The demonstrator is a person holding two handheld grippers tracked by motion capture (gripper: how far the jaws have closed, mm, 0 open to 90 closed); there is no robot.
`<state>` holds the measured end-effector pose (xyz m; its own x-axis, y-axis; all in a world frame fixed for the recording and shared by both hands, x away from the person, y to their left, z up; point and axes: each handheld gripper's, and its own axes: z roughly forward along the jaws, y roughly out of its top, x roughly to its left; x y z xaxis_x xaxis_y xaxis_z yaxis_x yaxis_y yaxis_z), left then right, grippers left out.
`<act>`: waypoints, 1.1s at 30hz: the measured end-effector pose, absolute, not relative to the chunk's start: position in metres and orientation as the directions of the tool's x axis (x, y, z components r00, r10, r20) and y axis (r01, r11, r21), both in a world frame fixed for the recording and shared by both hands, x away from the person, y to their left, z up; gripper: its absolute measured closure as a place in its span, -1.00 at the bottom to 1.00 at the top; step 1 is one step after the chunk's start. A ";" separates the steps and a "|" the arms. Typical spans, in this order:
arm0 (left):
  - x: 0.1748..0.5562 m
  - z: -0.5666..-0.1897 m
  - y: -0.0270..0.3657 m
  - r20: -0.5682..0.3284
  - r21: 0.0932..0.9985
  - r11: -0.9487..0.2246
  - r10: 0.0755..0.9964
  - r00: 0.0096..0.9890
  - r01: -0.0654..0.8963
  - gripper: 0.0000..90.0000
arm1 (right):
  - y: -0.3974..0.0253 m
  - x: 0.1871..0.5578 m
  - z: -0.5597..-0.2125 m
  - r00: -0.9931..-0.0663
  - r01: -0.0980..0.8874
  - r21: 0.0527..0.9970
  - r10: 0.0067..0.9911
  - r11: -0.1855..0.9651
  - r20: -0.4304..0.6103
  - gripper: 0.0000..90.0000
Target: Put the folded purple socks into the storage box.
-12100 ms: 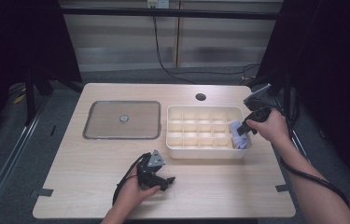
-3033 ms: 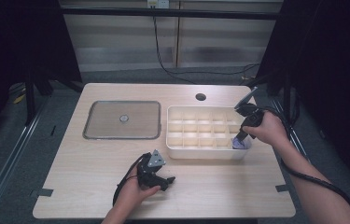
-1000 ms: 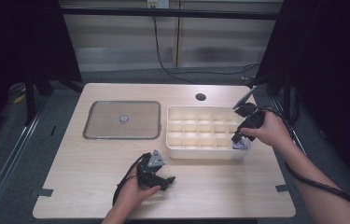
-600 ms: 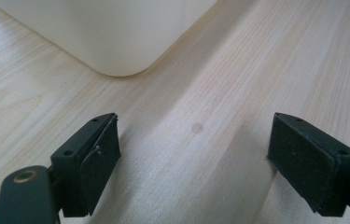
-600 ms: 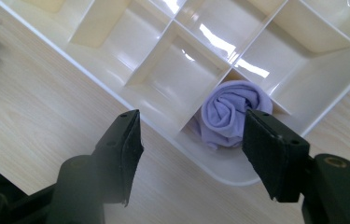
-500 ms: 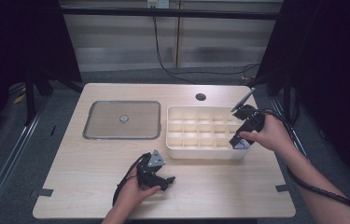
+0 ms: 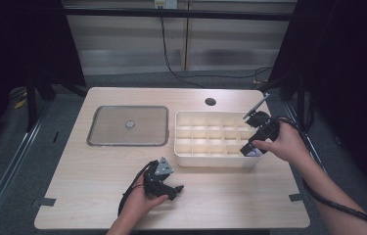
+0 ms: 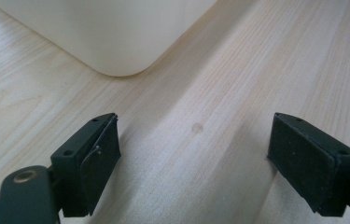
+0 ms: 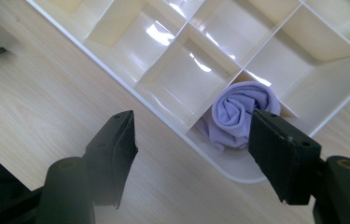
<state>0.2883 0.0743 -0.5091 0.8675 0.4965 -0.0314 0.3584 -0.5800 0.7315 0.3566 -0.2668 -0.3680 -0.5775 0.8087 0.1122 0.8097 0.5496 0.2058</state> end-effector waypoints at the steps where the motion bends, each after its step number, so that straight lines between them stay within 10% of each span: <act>1: 0.288 -0.509 0.075 -0.028 0.727 -0.587 0.493 0.870 0.356 -0.64 | -0.266 0.356 -0.369 -0.580 0.808 0.204 0.807 0.553 0.112 -0.31; 33: 0.288 -0.509 0.075 -0.026 0.726 -0.590 0.491 0.871 0.354 -0.64 | -0.254 0.322 -0.381 -0.653 0.750 0.255 0.745 0.610 0.136 -0.34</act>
<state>0.2885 0.0748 -0.5087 0.8707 0.4911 -0.0259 0.3543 -0.5899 0.7256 0.3222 -0.2535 -0.3808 -0.6527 0.7454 0.1358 0.7501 0.6103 0.2547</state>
